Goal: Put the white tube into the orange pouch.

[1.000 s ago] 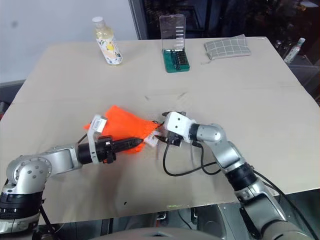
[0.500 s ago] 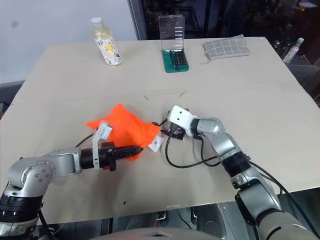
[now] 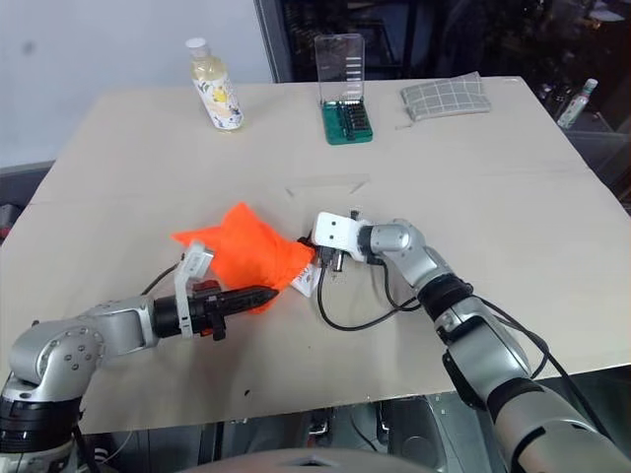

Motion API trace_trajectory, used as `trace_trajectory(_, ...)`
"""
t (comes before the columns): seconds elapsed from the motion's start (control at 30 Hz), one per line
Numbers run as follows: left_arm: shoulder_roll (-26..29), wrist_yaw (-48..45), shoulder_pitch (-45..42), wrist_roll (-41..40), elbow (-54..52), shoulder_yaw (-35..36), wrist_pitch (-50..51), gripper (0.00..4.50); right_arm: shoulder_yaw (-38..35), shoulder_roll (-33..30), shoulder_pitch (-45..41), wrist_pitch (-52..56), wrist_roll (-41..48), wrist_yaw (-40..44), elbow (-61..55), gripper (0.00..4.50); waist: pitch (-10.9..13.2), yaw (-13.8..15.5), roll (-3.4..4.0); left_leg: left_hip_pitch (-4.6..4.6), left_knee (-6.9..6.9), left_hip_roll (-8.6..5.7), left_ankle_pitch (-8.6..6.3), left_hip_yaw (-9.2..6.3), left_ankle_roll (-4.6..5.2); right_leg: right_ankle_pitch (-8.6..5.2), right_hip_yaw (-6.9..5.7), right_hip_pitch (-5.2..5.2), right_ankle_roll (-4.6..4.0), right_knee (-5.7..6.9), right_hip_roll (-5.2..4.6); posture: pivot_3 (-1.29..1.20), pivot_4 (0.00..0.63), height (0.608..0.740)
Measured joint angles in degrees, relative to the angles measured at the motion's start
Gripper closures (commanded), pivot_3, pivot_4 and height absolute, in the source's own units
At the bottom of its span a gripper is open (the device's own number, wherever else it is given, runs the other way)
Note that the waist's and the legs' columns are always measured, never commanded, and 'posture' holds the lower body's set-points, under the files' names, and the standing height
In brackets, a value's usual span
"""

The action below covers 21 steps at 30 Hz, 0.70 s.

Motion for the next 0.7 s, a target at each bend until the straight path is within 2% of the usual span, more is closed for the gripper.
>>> trace_trajectory(0.23,-1.62,1.11,-1.81,-2.32,-0.26,0.32,0.52,4.50,-1.08,-4.44,2.48,-0.65,-1.88,-1.98,-4.88,4.44,0.02,0.19,0.01,-0.11,-0.02,-0.05,0.00,-0.01,0.03,0.07,-0.02,-0.03,0.10,-0.03,-0.01,0.00,0.150,0.740)
trace_trajectory(0.27,-1.45,1.10,-2.05,-2.31,-0.26,0.31,0.64,4.50,-1.08,-5.63,2.51,-0.85,-2.15,-1.24,-5.70,3.92,0.02,0.06,0.01,-0.12,-0.05,-0.05,-0.01,-0.01,0.05,0.13,-0.02,-0.04,0.20,-0.05,0.02,0.00,0.150,0.740)
trace_trajectory(0.3,-1.28,1.09,-2.34,-2.30,-0.26,0.32,0.71,4.50,-1.08,-6.50,2.48,-1.26,-2.53,-0.82,-6.26,3.70,0.03,-0.02,0.00,-0.12,-0.06,-0.04,-0.01,-0.02,0.05,0.13,-0.02,-0.04,0.21,-0.06,0.04,0.00,0.150,0.740)
trace_trajectory(0.43,-1.00,0.99,-3.69,-2.29,-0.25,0.29,0.95,4.50,-0.66,-7.42,0.16,-4.99,-6.37,-2.69,-4.97,1.87,0.04,-0.40,0.00,-0.10,-0.08,0.02,0.01,0.00,0.07,0.11,-0.02,-0.06,0.20,-0.06,0.14,0.00,0.150,0.740)
trace_trajectory(0.57,-0.97,0.84,-3.89,-2.26,-0.26,0.20,1.12,4.50,0.55,-6.38,-3.18,-9.24,-9.14,-3.99,-0.05,1.87,0.04,-0.38,-0.01,-0.08,-0.07,0.02,0.14,0.00,0.28,0.11,-0.02,-0.05,0.20,-0.05,0.16,0.00,0.150,0.740)
trace_trajectory(0.7,-0.86,0.85,-4.13,-2.22,-0.48,0.10,1.22,4.50,2.66,-2.57,-9.31,-15.07,-12.39,-5.39,9.22,1.87,0.04,-0.56,-0.02,-0.06,-0.06,0.05,0.14,0.02,0.29,0.11,0.03,-0.05,0.19,-0.04,0.20,0.00,0.150,0.740)
